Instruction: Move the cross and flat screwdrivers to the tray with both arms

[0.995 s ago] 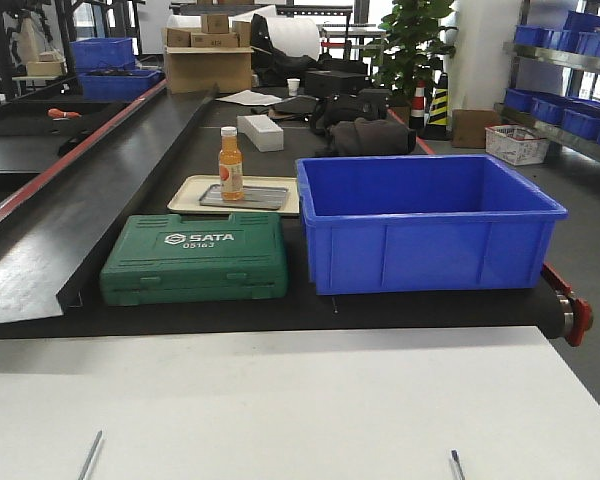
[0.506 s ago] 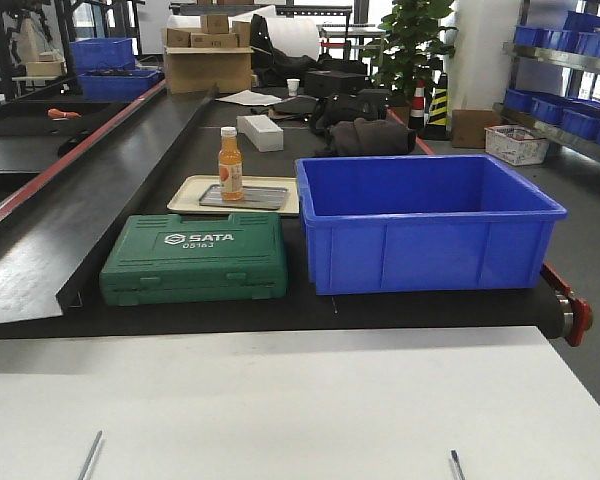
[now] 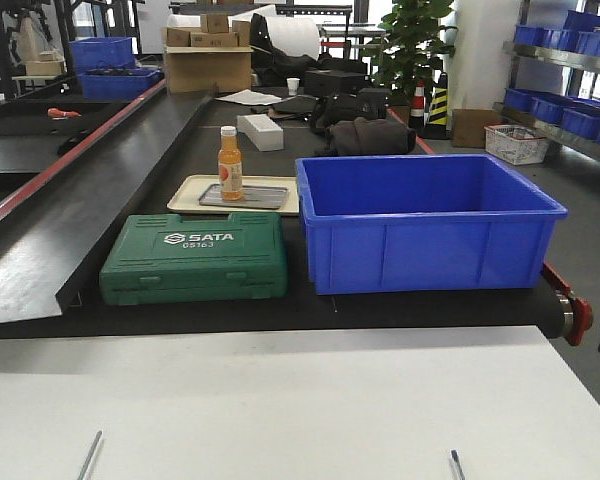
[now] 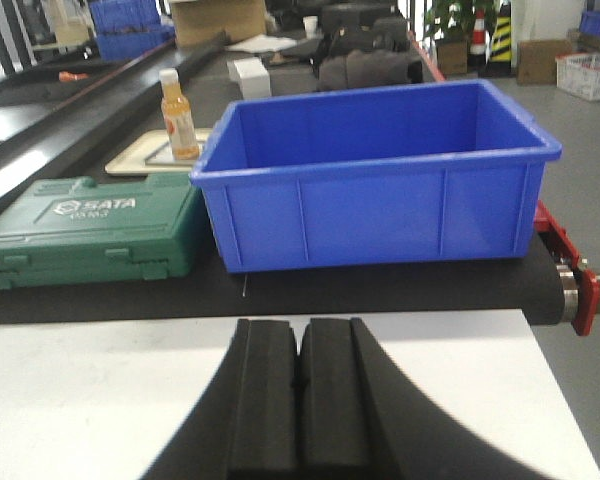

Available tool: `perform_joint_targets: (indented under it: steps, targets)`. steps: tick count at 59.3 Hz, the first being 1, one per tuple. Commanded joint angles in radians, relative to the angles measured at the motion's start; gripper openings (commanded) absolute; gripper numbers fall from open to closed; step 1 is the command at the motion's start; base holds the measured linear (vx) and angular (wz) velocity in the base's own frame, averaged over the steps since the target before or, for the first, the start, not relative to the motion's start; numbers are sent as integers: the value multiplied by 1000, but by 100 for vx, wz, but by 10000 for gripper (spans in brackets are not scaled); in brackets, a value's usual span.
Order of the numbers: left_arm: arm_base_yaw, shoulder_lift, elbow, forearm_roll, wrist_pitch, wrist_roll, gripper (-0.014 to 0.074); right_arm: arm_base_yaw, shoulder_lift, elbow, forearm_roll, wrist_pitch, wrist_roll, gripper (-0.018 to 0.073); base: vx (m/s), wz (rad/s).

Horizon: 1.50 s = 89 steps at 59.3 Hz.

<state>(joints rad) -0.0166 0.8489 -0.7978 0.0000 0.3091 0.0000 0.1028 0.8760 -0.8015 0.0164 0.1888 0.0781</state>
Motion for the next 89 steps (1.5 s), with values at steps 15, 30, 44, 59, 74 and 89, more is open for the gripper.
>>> perform_joint_targets:
  steps: [15,30,44,59,74,89]
  targets:
    - [0,71,-38,-6,-83,-8,325,-3,7,-36,-3,-89,-29,468,0,0]
    - [0,71,-38,-6,-80,-24,452,-3,11,-40,30,-83,-25,719,0,0]
    - [0,71,-38,-7,-75,-24,452,-3,249,-213,50,499,-37,634,0,0]
    - [0,71,-38,-7,-37,-24,452,-3,599,-250,81,672,-28,499,0,0]
    - [0,71,-38,-7,-19,-24,452,1,785,-250,193,599,-48,438,0,0]
    - [0,71,-38,-7,-10,-24,452,79,891,-250,59,543,57,431,0,0]
